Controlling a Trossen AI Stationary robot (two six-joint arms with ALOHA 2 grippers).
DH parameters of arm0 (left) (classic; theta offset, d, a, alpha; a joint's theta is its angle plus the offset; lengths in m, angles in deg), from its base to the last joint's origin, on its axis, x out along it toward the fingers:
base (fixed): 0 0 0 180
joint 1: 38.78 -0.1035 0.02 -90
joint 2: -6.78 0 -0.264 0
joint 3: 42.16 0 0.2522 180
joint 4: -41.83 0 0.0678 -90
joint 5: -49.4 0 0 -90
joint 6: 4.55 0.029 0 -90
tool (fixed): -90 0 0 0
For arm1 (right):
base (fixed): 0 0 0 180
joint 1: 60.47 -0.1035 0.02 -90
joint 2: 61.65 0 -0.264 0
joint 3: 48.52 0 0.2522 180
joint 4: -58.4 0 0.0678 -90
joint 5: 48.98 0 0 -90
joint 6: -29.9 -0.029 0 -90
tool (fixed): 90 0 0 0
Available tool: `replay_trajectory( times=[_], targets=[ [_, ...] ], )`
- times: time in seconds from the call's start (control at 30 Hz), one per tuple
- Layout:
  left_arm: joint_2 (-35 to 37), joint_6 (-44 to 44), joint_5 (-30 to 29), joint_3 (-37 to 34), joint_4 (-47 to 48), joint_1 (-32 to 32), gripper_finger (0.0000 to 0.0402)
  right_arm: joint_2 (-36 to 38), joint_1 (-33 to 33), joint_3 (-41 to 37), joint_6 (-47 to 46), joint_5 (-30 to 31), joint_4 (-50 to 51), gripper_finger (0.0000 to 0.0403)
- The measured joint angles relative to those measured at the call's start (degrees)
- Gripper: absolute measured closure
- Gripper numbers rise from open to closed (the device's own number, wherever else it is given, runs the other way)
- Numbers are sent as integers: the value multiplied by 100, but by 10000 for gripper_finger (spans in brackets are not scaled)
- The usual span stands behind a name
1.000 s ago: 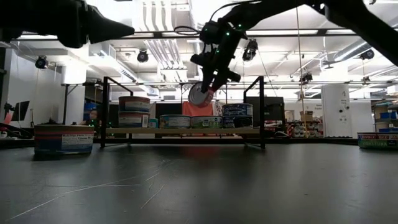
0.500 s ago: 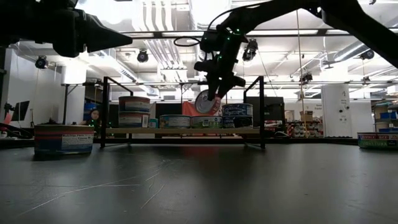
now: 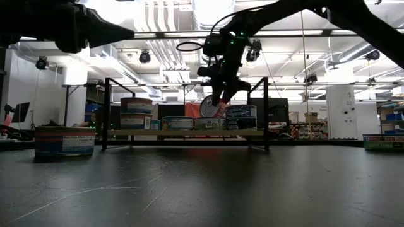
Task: Stack canned seafood by type on shelf
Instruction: Put the red tuna can on the shelf
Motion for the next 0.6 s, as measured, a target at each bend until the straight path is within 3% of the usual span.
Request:
replay_trajectory(
  times=[0.6],
  targets=[
    [-81,-1386,306,4,604,66,401,-6,0,-413,-764,-93,-411,274]
  ],
)
